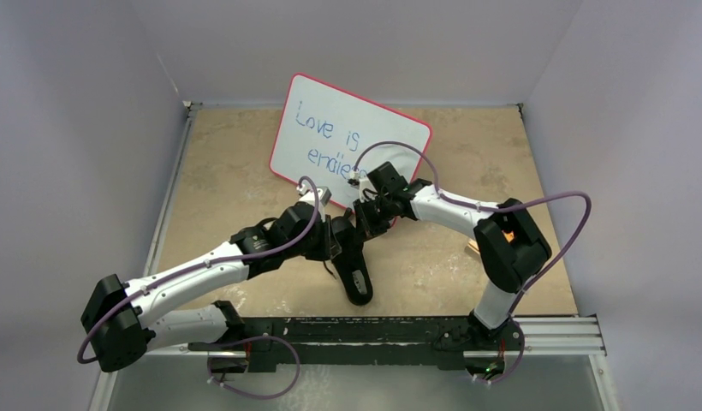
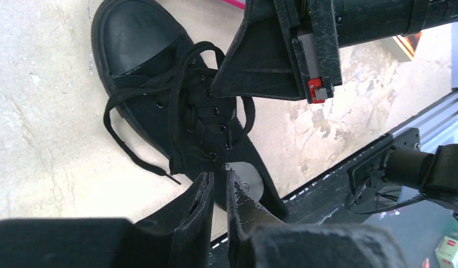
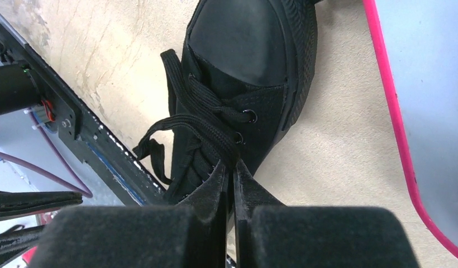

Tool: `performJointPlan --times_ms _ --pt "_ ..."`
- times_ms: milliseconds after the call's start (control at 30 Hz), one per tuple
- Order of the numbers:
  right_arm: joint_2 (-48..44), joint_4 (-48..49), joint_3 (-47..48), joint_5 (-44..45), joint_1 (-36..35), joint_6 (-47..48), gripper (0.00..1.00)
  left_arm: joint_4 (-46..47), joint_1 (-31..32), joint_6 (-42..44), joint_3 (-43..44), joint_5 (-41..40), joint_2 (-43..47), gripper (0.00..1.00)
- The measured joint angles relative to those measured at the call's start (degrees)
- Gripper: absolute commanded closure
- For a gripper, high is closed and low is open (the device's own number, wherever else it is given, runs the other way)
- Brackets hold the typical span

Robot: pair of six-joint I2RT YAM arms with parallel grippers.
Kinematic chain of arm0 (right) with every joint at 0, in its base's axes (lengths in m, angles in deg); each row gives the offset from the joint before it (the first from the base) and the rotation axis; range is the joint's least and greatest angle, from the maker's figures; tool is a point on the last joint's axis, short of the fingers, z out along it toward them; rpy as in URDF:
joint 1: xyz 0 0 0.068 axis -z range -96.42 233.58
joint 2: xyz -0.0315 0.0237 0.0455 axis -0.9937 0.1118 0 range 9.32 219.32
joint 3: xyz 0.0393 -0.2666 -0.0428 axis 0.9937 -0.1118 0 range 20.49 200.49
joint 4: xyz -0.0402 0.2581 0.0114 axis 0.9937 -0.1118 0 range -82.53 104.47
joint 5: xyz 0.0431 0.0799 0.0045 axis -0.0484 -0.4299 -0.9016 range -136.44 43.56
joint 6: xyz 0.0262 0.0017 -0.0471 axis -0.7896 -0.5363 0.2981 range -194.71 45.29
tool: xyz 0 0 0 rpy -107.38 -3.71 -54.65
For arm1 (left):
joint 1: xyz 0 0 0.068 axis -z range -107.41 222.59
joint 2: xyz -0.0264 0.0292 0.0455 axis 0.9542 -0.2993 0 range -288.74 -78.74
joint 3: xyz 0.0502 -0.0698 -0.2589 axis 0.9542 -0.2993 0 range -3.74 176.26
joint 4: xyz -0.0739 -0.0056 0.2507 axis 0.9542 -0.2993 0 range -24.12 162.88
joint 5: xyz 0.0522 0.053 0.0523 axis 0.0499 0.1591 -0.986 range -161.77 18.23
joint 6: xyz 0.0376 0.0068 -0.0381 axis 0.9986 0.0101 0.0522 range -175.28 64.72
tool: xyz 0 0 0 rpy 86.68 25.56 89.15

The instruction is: Tie the shoes

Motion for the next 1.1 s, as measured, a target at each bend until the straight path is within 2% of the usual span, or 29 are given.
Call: performJointPlan --times_ms 200,333,700,867,1100 --pt "-1.86 -0.87 0.02 -2.16 0.35 -0.63 1.00 5.73 0.00 -0.02 -2.38 2.51 0.02 0.80" --pt "-3.67 -0.61 0.15 -7.43 1.29 -2.69 1.00 10.03 0.00 -0.20 -4.66 3.78 -0.76 0.83" --pt "-4.35 6.99 -1.60 -15.72 1.88 -10.23 1.00 19.85 -0.07 -3.80 -8.63 2.03 -3.45 0.81" --pt "-4.35 8.26 -2.05 -16.44 1.90 -11.41 1.00 23.04 -0.37 -5.22 -11.02 1.20 -3.45 0.87" --pt "-4.35 9.03 -2.45 -17.05 1.97 -11.74 1.00 26.82 -0.76 -5.22 -12.07 1.07 -4.48 0.77"
